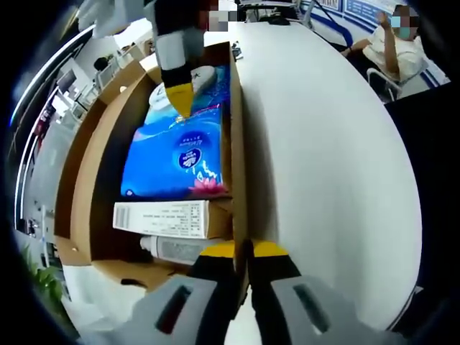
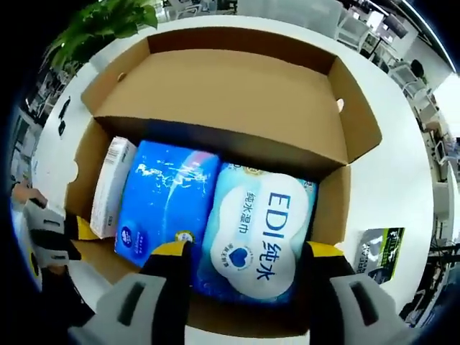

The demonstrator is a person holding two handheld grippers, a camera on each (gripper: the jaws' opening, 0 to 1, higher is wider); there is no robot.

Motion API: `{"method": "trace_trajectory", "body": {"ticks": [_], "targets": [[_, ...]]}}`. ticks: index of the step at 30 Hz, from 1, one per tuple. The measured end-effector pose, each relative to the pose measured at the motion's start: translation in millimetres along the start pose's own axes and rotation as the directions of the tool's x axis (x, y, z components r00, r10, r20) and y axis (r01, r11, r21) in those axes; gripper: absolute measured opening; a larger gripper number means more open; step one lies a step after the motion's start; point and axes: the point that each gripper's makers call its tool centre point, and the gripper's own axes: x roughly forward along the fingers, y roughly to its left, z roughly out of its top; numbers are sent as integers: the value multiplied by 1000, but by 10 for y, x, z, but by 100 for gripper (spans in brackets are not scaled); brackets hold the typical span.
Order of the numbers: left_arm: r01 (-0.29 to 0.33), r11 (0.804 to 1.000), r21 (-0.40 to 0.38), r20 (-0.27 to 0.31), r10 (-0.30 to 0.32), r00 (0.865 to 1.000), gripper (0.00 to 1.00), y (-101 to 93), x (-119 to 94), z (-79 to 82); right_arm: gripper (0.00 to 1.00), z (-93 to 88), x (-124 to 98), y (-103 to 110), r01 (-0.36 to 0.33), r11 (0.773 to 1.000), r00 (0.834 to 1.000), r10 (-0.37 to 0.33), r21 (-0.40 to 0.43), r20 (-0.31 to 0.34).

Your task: Operate the shoe box by opening the lid, removing the specified soft item, and placing it in the target area until the item is outside and the box remains undamaged.

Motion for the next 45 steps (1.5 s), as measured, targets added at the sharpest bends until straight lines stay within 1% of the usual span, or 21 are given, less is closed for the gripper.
{"method": "trace_trajectory", "body": {"ticks": [1,2,5,7,8,9,12,16,18,22,27,30,32,35,38,45], "targets": [[0,1000,0,0,0,1000,4,-1,0,0,64,-2,2,-2,-3,1000,1000,3,1,-1],[-1,1000,1,0,1,1000,4,-6,-2,2,64,46,27,-41,-19,1000,1000,19,3,-8],[1,1000,0,2,-1,1000,4,-14,-5,6,64,19,6,-16,-26,1000,1000,27,4,-10],[3,1000,1,5,-3,1000,4,-5,-6,4,60,1,-44,-13,-21,1000,1000,21,-1,-5],[4,1000,2,4,-4,1000,4,-6,-5,5,58,-10,-59,-42,0,1000,1000,0,-18,-9],[6,1000,1,4,-6,1000,4,-9,-4,7,57,-18,-65,-47,3,1000,1000,-3,-28,-13],[7,1000,3,5,-7,1000,4,17,1,4,56,-5,-62,-61,9,1000,1000,-9,-9,-11],[4,1000,3,4,-4,1000,4,36,4,5,58,4,11,-41,30,1000,999,-30,-2,-12],[2,1000,4,3,-2,1000,4,35,4,6,58,45,74,-113,53,999,998,-53,2,-23],[3,1000,4,3,-3,1000,4,46,6,6,58,67,145,-140,74,997,997,-73,25,-36],[2,1000,7,3,-2,1000,4,36,5,10,60,36,211,-127,97,994,994,-94,55,-51],[2,1000,6,3,-2,1000,4,34,4,7,61,30,258,-116,113,992,992,-109,52,-62],[4,1000,7,5,-4,1000,4,36,3,8,62,24,278,-118,111,993,992,-108,44,-67],[0,1000,9,-1,0,1000,4,24,6,12,62,39,313,-122,105,993,992,-100,60,-75],[-3,1000,10,-3,3,1000,4,29,6,4,63,34,328,-114,106,993,991,-101,55,-91],[3,1000,3,-6,-3,1000,4,38,10,41,64,30,327,-81,114,993,992,-112,27,-51]]}}
